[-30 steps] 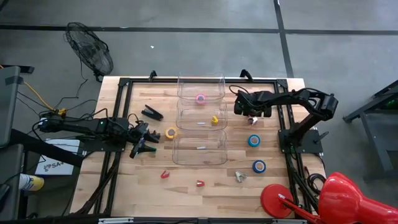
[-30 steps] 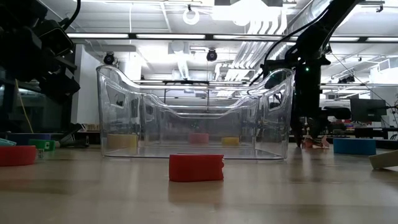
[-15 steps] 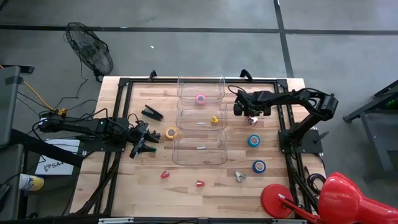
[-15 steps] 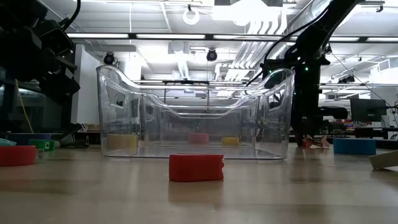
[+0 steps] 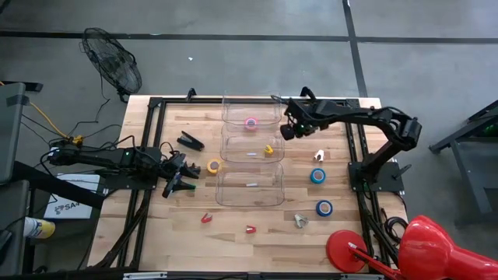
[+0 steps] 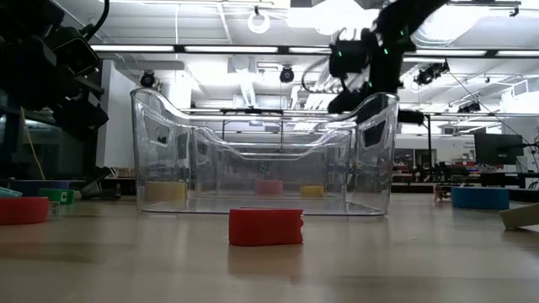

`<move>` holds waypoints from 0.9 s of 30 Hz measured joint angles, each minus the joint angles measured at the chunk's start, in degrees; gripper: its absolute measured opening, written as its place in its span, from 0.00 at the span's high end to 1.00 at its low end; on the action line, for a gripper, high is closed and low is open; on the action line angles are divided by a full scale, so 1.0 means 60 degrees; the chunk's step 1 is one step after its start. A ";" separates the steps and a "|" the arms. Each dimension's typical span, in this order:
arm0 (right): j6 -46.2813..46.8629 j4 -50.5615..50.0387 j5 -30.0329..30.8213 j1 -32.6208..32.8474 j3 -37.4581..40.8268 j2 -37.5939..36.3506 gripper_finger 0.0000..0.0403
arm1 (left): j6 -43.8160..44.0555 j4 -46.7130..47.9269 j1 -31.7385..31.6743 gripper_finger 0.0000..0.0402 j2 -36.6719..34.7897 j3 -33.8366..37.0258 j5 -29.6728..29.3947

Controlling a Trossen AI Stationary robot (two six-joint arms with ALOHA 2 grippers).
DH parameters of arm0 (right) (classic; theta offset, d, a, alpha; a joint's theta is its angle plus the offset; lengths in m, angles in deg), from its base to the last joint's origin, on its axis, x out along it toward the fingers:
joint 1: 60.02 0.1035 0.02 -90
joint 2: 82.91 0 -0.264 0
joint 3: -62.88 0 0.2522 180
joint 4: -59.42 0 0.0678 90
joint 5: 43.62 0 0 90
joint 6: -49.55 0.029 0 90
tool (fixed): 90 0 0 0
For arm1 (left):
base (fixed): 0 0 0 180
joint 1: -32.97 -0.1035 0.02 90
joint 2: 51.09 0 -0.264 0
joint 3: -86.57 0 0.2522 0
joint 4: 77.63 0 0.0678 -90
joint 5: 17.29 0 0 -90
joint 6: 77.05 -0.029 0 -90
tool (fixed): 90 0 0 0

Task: Pick and place Stapler, Stapler remover, tape
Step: Put the top red stapler into the middle transparent bin

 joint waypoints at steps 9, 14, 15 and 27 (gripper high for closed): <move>-0.1186 -0.0644 -0.0309 0.0583 -0.1918 -0.0012 0.88 | -0.0001 0.0001 0.0000 0.42 0.0000 0.0000 -0.0001; -0.2082 -0.0203 -0.0741 0.1035 -0.2542 0.0327 0.87 | -0.0001 -0.0001 0.0002 0.42 0.0001 0.0000 -0.0001; -0.2352 -0.0083 -0.0904 0.1103 -0.2653 0.0455 0.87 | 0.0003 0.0002 0.0003 0.42 0.0004 0.0001 -0.0001; -0.3869 0.0174 -0.2300 0.1593 -0.3508 0.2338 0.87 | 0.0003 0.0002 0.0003 0.42 0.0000 0.0001 -0.0001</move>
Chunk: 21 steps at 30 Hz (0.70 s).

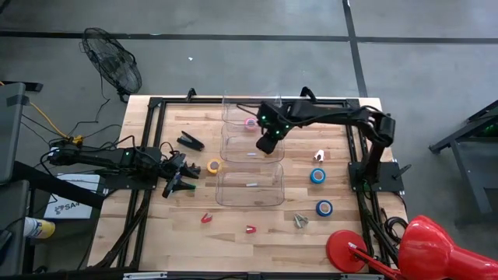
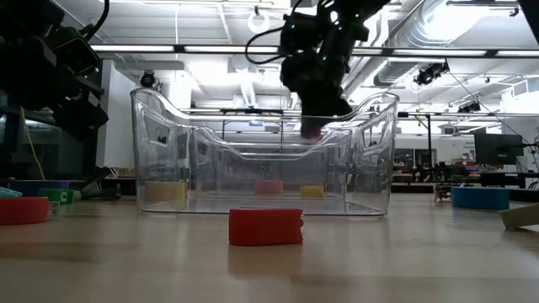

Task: Pick and place Stapler, Stapler remover, tape
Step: Put the top red stapler into the middle transparent bin, then put the pink staple remover into the bottom transparent bin

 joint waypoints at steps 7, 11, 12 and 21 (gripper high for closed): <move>0.0087 -0.0021 -0.0213 0.0090 -0.0040 0.0663 0.85 | -0.0004 -0.0001 -0.0004 0.42 0.0001 -0.0001 0.0000; 0.0008 0.0057 -0.0200 0.0165 -0.0040 0.0806 0.80 | -0.0004 0.0000 -0.0004 0.42 0.0001 -0.0001 0.0000; 0.0030 0.0061 -0.0204 0.0175 -0.0040 0.0809 0.78 | -0.0002 -0.0001 -0.0003 0.42 0.0000 -0.0001 0.0001; 0.0613 0.0163 -0.0191 0.0168 -0.0040 0.0763 0.61 | -0.0004 0.0000 -0.0002 0.42 0.0002 -0.0002 0.0000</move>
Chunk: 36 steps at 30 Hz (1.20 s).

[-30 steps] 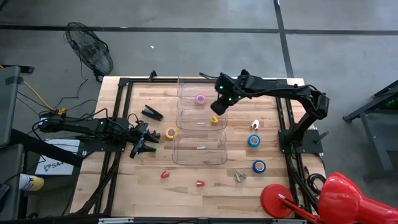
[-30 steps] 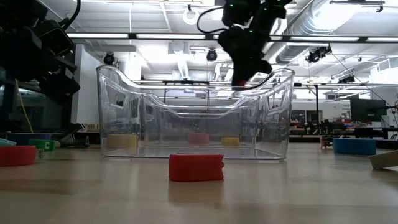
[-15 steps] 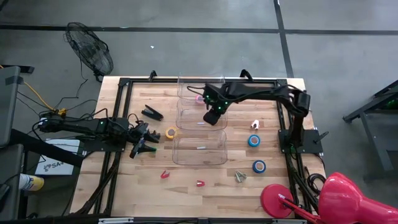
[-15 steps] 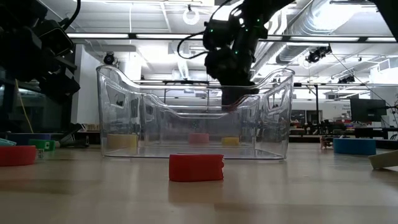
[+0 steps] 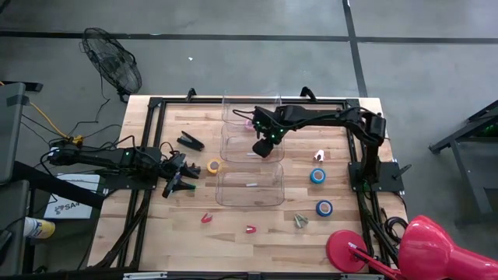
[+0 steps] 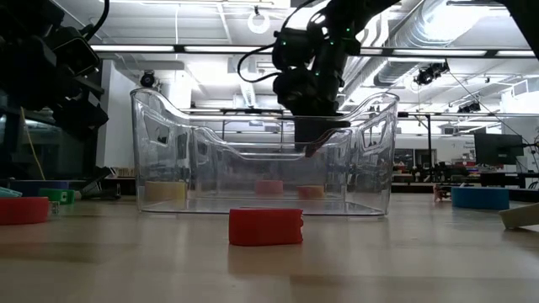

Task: Pick and place Stapler, Stapler remover, tape
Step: Put the pink staple remover into the bottom transparent bin

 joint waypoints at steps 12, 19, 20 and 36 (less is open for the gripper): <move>0.1858 -0.0921 0.1803 -0.0096 0.0025 -0.1468 0.54 | 0.0002 -0.0002 0.0000 0.42 0.0002 0.0000 0.0000; 0.4384 -0.1824 0.3093 -0.0355 0.1483 -0.2865 0.54 | 0.0000 0.0000 -0.0001 0.42 0.0002 -0.0001 0.0000; 0.4668 -0.1794 0.3087 -0.0356 0.1829 -0.3096 0.54 | 0.0003 -0.0003 0.0001 0.42 -0.0002 -0.0001 0.0000; 0.8647 -0.1414 0.3158 -0.0055 0.6137 -0.5075 0.44 | 0.0004 0.0000 -0.0002 0.42 0.0002 0.0002 0.0000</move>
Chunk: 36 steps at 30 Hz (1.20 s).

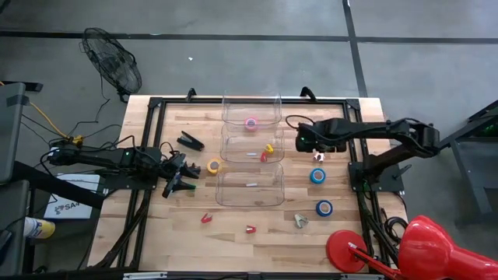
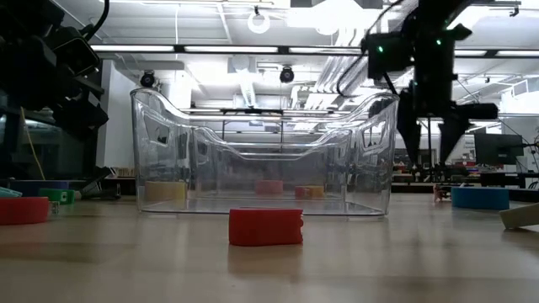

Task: Pick and place Stapler, Stapler remover, tape
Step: Put the pink staple remover into the bottom transparent bin

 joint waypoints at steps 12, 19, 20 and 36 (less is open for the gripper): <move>0.1515 0.1812 -0.0503 -0.0095 0.1730 0.0011 0.27 | -0.0003 0.0000 0.0000 0.42 -0.0003 -0.0001 0.0000; 0.1766 0.2511 -0.0593 -0.0206 0.2266 0.0011 0.26 | -0.0002 0.0000 0.0001 0.42 -0.0004 -0.0004 0.0000; 0.1762 0.2641 -0.0630 -0.0224 0.2314 0.0011 0.26 | -0.0002 0.0000 0.0001 0.42 -0.0001 -0.0003 0.0000; 0.1399 0.3100 -0.0748 -0.0663 0.2350 0.0015 0.27 | -0.0004 -0.0001 0.0003 0.42 -0.0001 -0.0001 0.0000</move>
